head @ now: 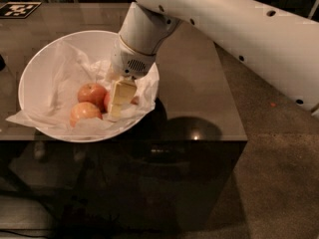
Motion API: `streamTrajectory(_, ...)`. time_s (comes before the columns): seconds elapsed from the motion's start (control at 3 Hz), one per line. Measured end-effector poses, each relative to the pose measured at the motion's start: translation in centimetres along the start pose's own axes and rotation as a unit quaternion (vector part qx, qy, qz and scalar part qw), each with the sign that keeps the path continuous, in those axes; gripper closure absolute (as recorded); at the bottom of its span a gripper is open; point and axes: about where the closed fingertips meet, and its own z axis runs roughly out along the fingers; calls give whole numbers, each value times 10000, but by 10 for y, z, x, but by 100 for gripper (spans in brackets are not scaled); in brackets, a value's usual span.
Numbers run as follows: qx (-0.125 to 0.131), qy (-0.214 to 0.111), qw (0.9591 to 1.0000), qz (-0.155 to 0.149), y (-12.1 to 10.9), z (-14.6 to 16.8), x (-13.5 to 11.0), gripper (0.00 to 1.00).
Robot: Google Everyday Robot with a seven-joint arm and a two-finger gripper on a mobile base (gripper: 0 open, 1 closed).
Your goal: Pick apple from white bowl
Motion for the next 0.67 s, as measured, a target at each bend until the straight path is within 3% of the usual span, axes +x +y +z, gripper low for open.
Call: streamTrajectory(0.67, -1, 25, 10000, 17, 2, 3, 3, 70)
